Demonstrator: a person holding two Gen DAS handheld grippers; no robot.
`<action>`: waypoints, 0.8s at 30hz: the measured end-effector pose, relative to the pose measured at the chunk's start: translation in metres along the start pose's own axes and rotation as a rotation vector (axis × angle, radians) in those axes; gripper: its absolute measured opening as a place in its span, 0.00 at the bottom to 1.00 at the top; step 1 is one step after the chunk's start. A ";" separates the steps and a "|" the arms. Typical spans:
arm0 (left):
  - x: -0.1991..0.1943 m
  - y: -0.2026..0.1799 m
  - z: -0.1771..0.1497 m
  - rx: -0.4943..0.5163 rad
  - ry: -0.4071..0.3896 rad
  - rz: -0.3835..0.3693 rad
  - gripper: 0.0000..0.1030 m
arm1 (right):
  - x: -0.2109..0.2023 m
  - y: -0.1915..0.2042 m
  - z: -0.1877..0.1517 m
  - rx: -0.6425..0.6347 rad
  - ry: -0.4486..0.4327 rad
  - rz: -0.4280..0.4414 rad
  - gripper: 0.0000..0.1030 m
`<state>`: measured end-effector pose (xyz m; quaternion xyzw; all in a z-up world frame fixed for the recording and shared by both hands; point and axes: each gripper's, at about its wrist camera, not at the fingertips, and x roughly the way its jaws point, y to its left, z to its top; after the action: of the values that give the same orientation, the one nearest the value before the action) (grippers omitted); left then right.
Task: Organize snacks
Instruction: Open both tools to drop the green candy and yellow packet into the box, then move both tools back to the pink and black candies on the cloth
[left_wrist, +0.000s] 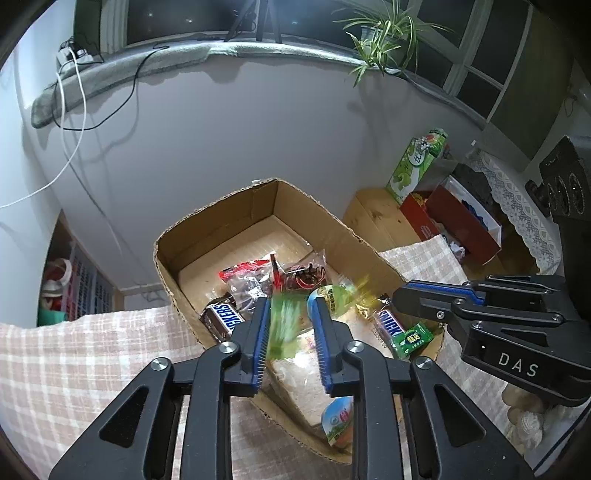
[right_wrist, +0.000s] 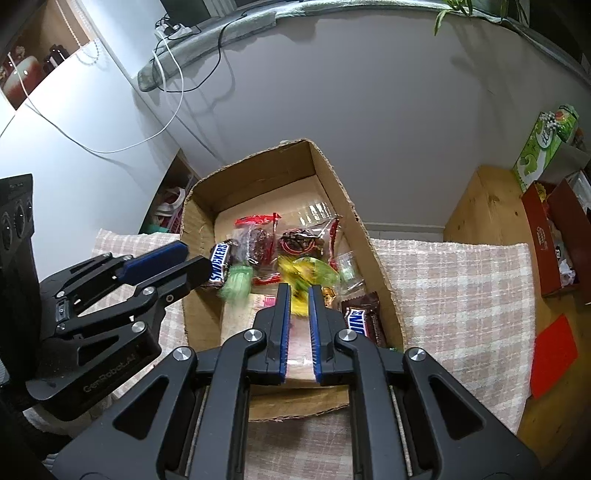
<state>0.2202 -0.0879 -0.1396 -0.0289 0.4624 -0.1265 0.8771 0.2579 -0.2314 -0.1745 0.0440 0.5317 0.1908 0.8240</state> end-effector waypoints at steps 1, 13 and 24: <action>0.000 0.000 0.000 0.001 -0.002 0.004 0.29 | 0.000 0.000 0.000 0.001 -0.004 -0.005 0.31; -0.008 0.002 -0.002 -0.005 -0.012 0.018 0.43 | -0.017 0.001 -0.005 0.010 -0.043 -0.028 0.52; -0.072 0.054 -0.040 -0.067 -0.048 0.047 0.43 | -0.043 0.055 -0.041 -0.097 -0.057 0.102 0.52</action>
<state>0.1594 -0.0154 -0.1138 -0.0502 0.4456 -0.0895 0.8893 0.1910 -0.2012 -0.1403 0.0363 0.4954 0.2569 0.8290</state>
